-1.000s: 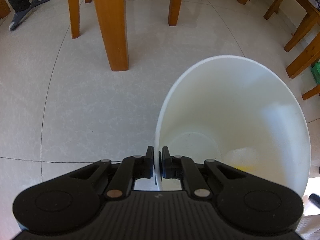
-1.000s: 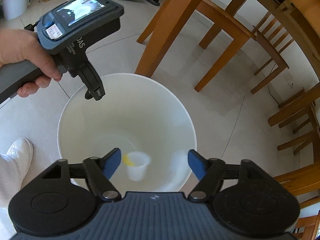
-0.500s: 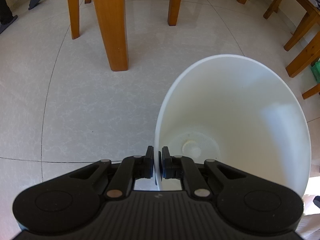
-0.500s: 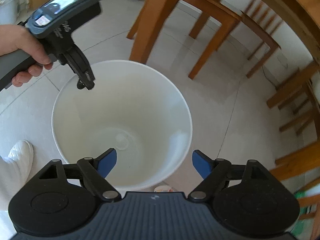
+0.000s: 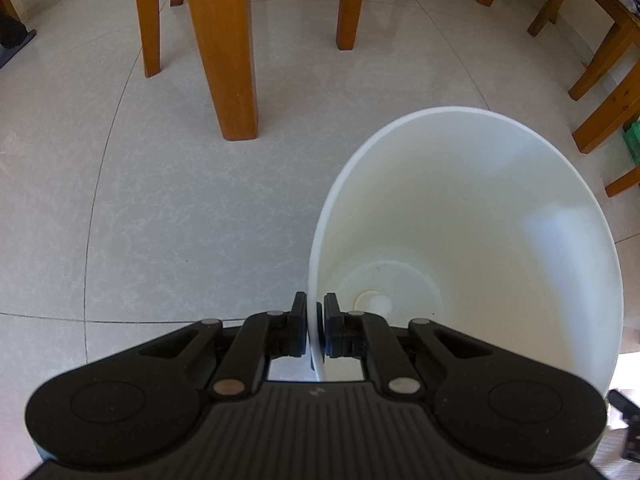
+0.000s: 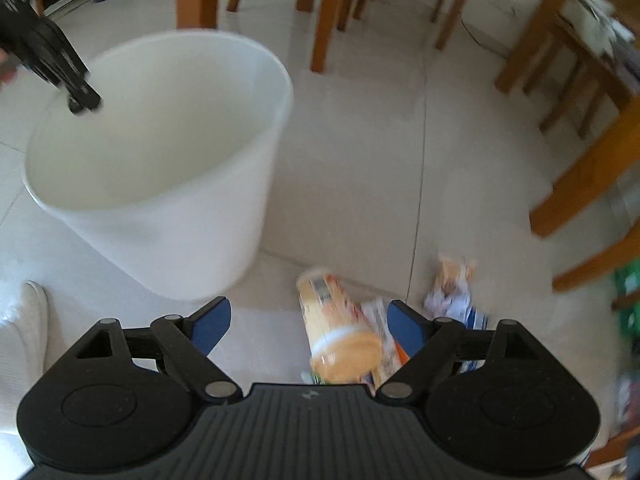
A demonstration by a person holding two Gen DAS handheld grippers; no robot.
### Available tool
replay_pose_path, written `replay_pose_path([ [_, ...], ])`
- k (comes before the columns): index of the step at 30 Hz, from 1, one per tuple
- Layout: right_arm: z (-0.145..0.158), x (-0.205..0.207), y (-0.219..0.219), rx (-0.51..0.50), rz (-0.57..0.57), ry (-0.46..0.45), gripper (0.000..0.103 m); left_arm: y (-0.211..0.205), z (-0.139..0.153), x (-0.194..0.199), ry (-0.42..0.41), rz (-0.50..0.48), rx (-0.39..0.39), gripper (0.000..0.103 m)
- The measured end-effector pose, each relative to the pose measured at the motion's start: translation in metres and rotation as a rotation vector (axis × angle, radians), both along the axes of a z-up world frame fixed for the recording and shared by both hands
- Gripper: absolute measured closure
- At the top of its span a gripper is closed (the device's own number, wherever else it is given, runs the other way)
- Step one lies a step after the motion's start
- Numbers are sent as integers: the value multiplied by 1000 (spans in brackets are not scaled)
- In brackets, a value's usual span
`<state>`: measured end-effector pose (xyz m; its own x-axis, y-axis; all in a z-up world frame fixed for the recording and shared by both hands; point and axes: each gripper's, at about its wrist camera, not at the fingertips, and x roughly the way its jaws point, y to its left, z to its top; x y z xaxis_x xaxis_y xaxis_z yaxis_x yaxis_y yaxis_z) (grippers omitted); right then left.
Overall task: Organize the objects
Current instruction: 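Grasp the cream cup with orange lid with the right gripper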
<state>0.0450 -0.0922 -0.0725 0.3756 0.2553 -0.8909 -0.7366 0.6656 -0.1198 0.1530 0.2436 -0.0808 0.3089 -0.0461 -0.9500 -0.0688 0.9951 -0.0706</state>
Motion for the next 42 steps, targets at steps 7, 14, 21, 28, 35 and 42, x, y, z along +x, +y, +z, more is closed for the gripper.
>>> replay_pose_path([
  [7,-69,4,-34,-93,-63,38,14,-1,1,1,11,3,3,97],
  [14,-80,14,-20,-98,37,-5,14,1,2,2,12,11,-6,97],
  [21,-94,42,40,-196,220,-43,14,2,2,1,14,13,-8,97],
  [28,-147,55,75,-364,299,-29,14,2,2,-1,10,9,-7,97],
  [35,-178,54,80,-436,293,-10,17,2,3,-2,10,10,-11,97],
  [42,-192,59,78,-483,277,-2,29,2,3,-1,9,11,-14,97],
])
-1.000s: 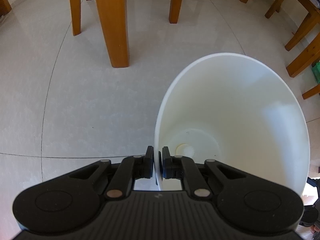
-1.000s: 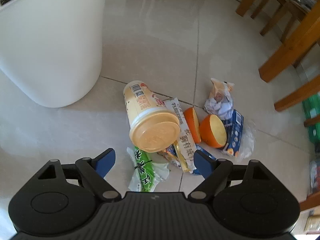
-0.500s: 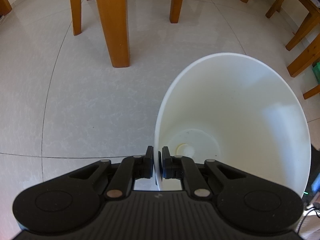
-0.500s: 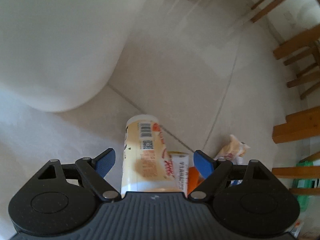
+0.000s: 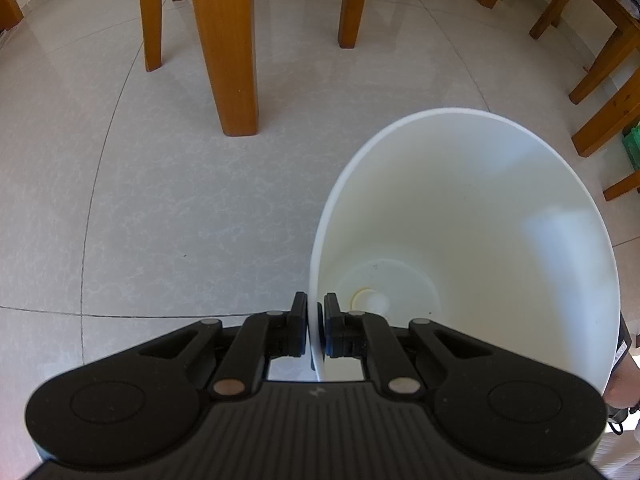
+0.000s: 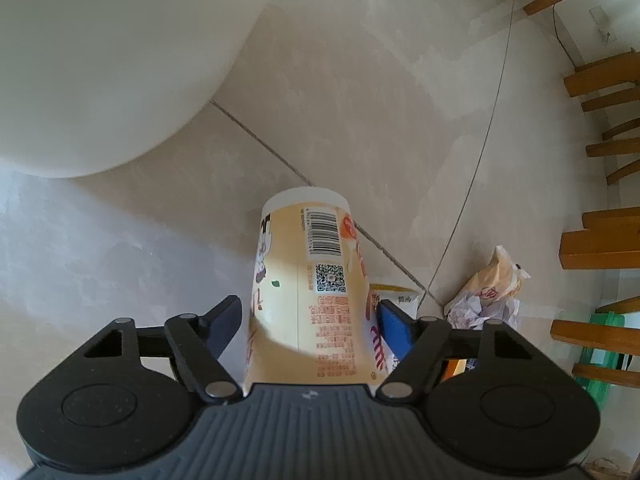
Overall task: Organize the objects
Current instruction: 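Grasp the cream cup with orange lid with the right gripper, then carry the cream cup over the bin and release it inside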
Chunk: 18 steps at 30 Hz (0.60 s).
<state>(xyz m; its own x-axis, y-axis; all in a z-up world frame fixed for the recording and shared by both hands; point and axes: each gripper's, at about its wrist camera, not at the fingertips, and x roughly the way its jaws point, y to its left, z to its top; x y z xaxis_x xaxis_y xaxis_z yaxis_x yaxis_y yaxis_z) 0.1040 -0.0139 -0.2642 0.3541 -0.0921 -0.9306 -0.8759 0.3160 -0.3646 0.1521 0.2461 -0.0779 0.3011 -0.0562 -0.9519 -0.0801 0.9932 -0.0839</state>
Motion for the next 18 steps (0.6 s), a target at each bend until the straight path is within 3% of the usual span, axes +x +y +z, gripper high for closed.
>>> replay_pose_path([
  [9,12,5,-8,27,-8,17,30,0,-2,1,-1,-3,1,97],
  [18,63,17,-23,89,-49,28,30,-4,-3,3,-5,-2,6,97],
])
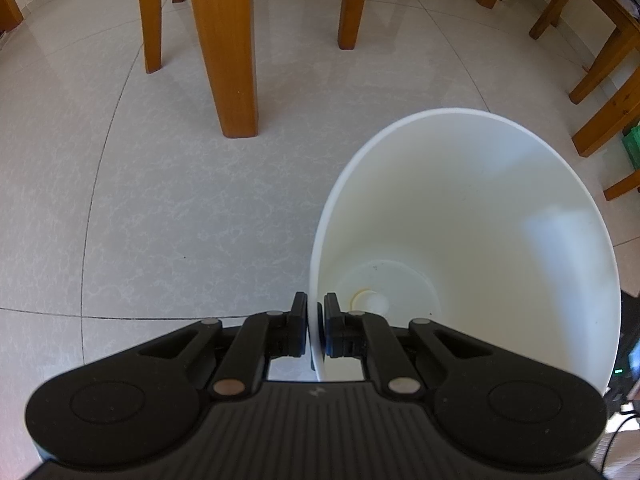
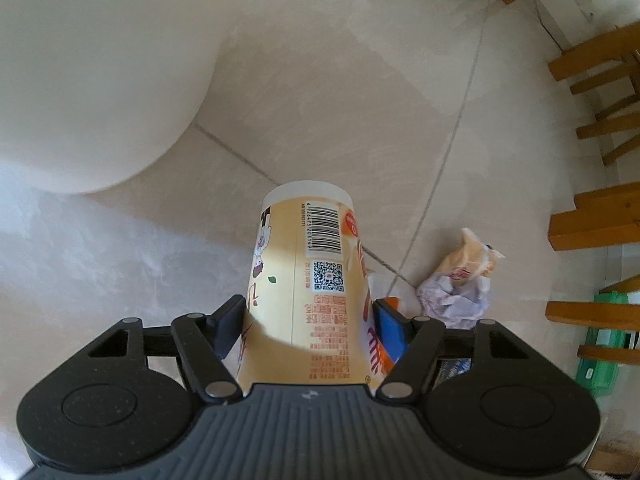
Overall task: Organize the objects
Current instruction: 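Carry the cream cup over the bin and release it inside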
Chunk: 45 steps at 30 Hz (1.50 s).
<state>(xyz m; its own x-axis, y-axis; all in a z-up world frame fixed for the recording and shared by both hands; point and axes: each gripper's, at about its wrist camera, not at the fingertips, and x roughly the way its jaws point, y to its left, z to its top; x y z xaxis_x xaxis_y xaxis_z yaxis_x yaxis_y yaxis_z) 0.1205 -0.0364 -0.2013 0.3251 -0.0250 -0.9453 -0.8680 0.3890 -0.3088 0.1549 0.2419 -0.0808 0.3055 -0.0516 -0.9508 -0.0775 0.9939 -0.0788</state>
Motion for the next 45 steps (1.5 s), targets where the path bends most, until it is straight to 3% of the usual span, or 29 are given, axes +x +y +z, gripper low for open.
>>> replay_pose_path([
  [7,61,-2,-3,62,-3,16,30,-2,0,-1,-5,-5,8,97],
  [18,187,-24,11,140,126,-59,30,0,-1,-2,-5,-9,10,97],
  [25,247,-37,41,229,187,-73,30,0,-1,-2,-4,-13,11,97],
  [31,265,-50,78,306,241,-35,30,1,0,-1,-1,-14,11,97],
  [36,261,-57,101,339,251,15,30,2,0,0,-1,-14,7,97],
  [45,258,-66,103,360,248,56,26,3,0,1,-2,-12,0,97],
])
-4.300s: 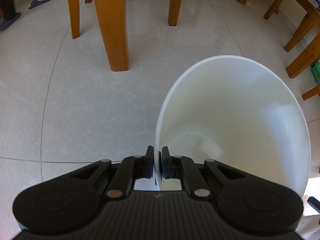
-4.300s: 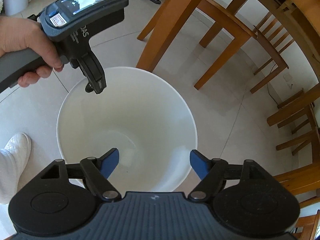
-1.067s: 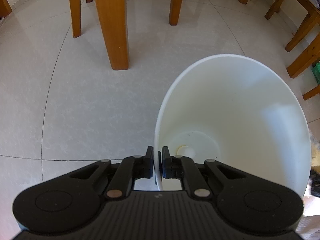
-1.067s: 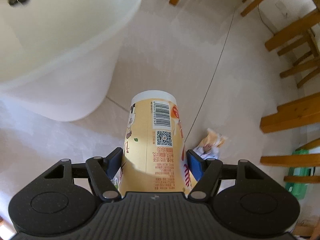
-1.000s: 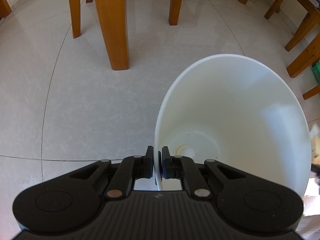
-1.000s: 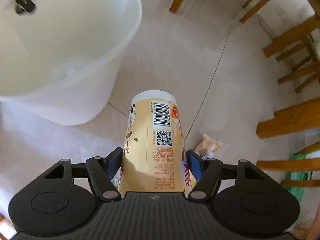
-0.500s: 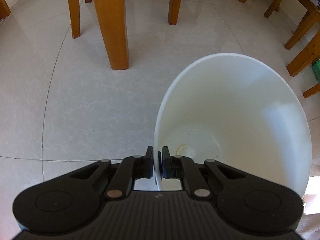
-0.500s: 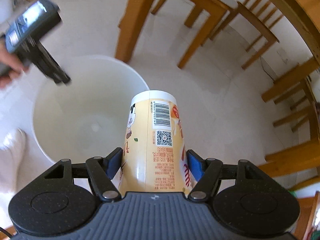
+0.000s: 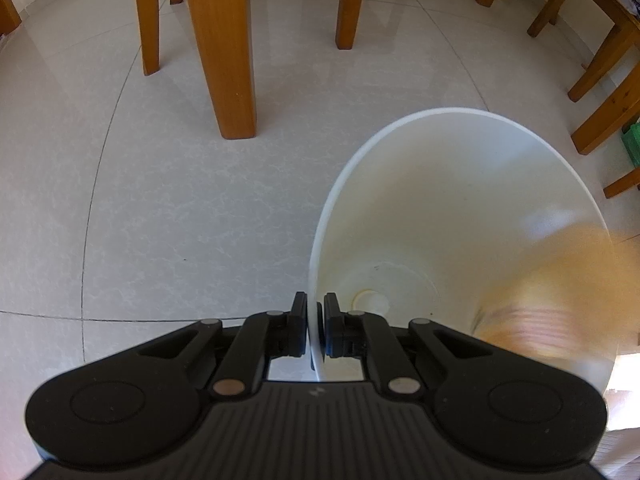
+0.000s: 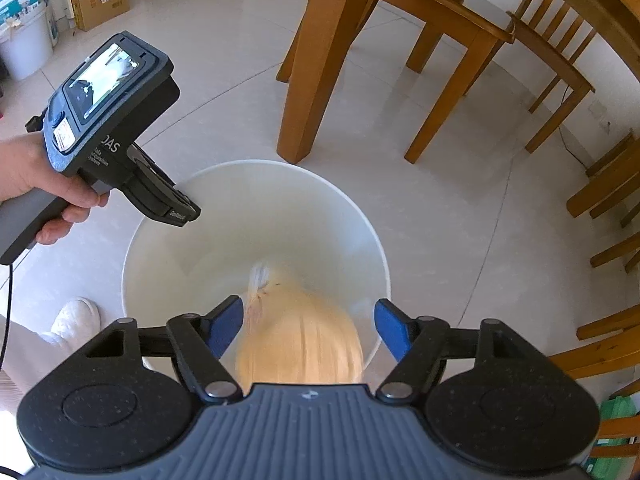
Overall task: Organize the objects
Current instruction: 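Carry the cream cup over the bin and release it inside, then grasp the green-printed snack bag with the right gripper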
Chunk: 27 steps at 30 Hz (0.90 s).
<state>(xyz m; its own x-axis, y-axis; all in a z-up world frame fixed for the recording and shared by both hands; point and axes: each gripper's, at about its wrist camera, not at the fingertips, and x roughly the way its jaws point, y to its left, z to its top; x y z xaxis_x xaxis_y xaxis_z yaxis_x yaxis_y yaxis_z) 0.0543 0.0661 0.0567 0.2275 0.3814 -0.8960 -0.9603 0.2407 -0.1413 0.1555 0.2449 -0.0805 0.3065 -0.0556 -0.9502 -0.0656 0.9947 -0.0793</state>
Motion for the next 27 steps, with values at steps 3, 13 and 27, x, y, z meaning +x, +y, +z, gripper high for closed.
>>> replay_pose_path([
  [3,-1,4,-7,-2,-13,-2,26,0,0,0,1,2,-3,97],
  [13,-17,17,-45,3,-67,30,23,-1,0,-1,0,3,-5,97],
  [27,-110,29,-142,9,-214,146,23,-1,-1,-1,-3,3,0,97],
])
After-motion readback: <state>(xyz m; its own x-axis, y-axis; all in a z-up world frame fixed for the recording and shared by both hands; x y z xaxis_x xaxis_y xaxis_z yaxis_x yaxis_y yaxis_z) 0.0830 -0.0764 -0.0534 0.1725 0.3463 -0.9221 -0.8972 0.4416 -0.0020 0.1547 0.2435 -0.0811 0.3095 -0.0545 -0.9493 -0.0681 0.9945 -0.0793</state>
